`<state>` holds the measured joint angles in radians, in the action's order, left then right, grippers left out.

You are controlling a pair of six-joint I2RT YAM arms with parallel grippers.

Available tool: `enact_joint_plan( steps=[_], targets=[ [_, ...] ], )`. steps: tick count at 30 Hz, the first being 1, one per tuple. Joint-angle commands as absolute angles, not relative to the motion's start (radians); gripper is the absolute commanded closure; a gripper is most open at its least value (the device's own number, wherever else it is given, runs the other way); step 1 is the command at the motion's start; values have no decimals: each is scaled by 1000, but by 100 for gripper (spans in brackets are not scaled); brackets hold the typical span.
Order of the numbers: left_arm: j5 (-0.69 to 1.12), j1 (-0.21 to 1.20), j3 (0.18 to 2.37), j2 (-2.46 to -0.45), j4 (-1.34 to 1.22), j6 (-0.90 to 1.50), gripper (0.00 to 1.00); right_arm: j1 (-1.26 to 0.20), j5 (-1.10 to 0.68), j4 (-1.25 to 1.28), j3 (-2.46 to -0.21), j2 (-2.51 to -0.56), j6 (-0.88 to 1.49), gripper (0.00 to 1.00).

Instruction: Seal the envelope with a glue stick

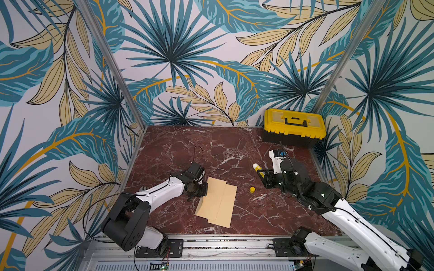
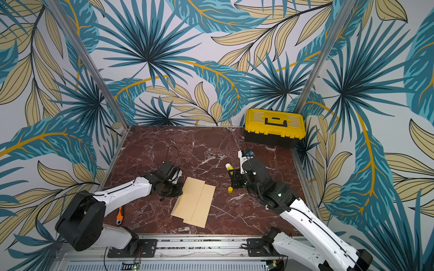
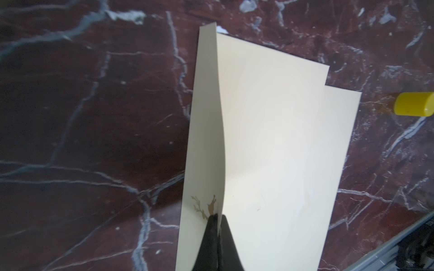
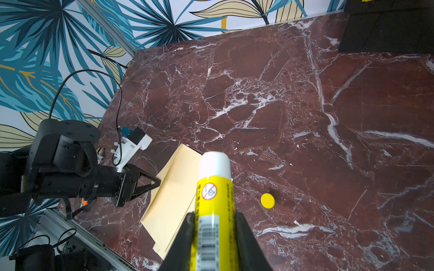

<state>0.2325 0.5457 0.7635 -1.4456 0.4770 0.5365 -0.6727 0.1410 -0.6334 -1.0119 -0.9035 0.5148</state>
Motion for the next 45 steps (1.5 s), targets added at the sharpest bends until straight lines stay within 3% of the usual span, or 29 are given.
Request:
enact_joint_plan(
  steps=[1, 12, 28, 45],
  targets=[
    [280, 573, 712, -1437, 335, 662, 100, -668, 133, -611, -1021, -897, 506, 100],
    [137, 568, 721, -1267, 586, 582, 100, -680, -42, -624, -1099, -1064, 525, 100],
    [292, 430, 485, -1186, 348, 560, 100, -812, -129, -638, -1290, -1398, 592, 100],
    [495, 413, 425, -1186, 64, 498, 100, -885, -208, -1090, -1648, -1788, 612, 100]
  ],
)
